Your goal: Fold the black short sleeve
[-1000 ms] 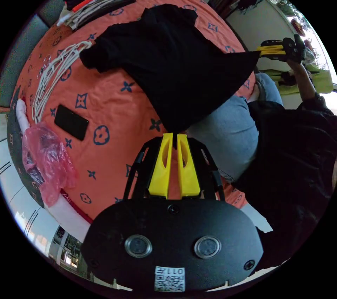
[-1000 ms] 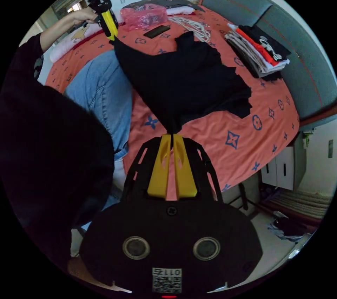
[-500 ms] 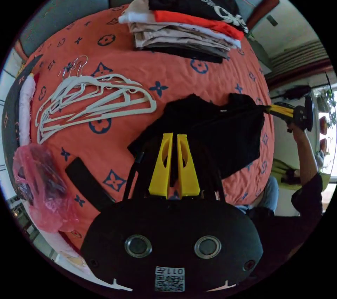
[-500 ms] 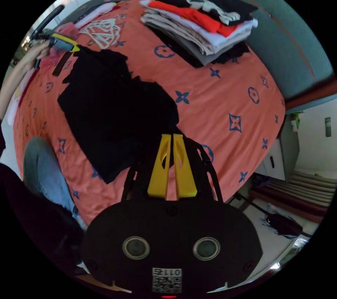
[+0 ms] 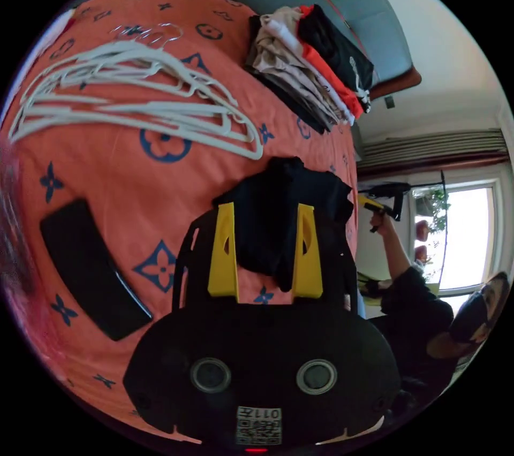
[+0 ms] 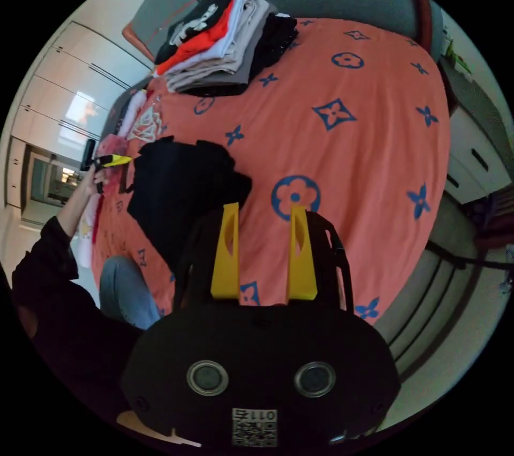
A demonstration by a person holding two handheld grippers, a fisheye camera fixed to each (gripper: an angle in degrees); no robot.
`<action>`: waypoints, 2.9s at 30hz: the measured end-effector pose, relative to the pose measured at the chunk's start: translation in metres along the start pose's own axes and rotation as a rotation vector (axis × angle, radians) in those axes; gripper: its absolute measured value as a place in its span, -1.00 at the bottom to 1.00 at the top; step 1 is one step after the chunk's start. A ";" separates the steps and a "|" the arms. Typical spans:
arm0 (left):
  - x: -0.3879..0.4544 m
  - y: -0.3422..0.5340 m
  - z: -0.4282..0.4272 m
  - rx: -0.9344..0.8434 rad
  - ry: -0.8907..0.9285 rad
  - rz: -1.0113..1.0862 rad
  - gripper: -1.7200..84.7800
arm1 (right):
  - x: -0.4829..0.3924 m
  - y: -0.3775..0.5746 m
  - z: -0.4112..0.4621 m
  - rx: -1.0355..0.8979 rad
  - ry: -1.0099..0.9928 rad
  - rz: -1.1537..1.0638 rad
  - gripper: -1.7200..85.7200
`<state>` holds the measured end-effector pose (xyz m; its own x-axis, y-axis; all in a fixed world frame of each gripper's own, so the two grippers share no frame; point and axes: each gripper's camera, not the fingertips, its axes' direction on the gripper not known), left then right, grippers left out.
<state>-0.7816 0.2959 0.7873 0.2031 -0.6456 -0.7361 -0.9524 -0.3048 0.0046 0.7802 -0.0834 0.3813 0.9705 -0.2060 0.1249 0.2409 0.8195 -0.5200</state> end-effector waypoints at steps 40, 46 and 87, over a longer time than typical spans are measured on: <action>0.321 0.179 0.197 0.112 0.271 0.143 -0.77 | -0.003 0.133 0.152 0.224 0.137 0.343 -0.74; 0.458 0.150 0.269 0.046 0.298 0.339 -0.86 | 0.012 0.112 0.153 0.318 -0.042 0.393 -0.75; 0.582 0.116 0.270 0.126 0.378 0.083 -0.93 | -0.170 -0.131 0.146 -0.077 0.052 -0.065 -0.79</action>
<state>-0.8349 0.0735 0.1765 0.1715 -0.8836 -0.4356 -0.9847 -0.1678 -0.0472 0.5841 -0.0775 0.5515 0.9509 -0.2863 0.1175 0.3001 0.7604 -0.5760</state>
